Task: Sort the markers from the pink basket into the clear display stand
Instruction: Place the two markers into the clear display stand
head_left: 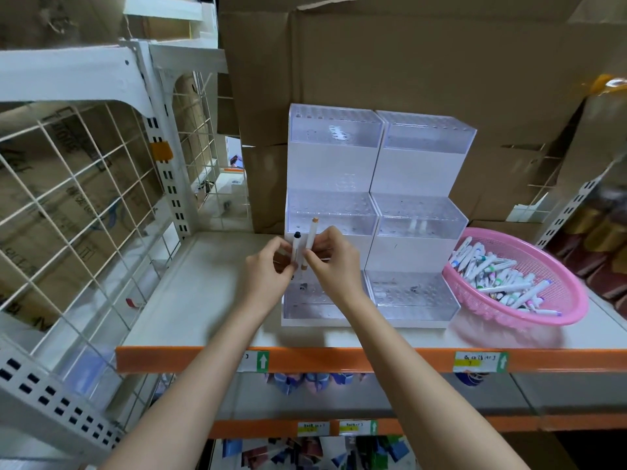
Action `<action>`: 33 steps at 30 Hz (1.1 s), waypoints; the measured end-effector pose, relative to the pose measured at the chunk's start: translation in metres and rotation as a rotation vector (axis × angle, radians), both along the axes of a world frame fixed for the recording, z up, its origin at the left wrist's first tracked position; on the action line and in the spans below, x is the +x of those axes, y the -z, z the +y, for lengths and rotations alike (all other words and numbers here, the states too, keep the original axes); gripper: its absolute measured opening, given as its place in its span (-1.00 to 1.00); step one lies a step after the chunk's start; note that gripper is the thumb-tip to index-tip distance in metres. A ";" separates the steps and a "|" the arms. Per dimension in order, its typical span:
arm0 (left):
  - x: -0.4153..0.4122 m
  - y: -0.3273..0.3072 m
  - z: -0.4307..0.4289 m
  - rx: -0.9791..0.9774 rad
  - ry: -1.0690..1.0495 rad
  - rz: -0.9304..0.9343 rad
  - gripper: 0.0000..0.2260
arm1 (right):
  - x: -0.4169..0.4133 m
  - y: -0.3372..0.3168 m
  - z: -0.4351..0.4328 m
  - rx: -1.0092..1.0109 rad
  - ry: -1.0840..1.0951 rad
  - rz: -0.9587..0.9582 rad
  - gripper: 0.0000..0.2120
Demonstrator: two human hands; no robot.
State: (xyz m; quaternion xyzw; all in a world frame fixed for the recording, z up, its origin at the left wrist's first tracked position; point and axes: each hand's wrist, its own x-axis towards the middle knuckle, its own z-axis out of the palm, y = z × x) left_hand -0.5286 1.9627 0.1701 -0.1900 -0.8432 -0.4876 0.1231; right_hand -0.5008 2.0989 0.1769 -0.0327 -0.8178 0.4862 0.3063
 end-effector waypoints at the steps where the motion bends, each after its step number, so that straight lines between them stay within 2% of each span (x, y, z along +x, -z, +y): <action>1: 0.000 0.000 0.000 -0.012 -0.006 0.000 -0.84 | 0.000 -0.001 0.000 0.002 -0.005 0.000 -0.82; 9: 0.001 0.000 -0.002 -0.073 -0.024 -0.039 -0.81 | 0.002 -0.004 0.001 0.007 -0.039 -0.030 -0.84; 15: -0.001 -0.007 -0.003 -0.124 0.014 -0.072 -0.88 | 0.003 -0.007 0.002 0.034 -0.051 -0.048 -0.82; 22: -0.003 -0.021 -0.001 -0.077 -0.030 0.021 -0.83 | 0.004 -0.008 0.000 0.034 -0.064 -0.051 -0.79; 33: -0.011 -0.015 -0.002 -0.119 -0.024 -0.035 -0.86 | 0.002 -0.004 -0.003 0.027 -0.012 -0.040 -0.79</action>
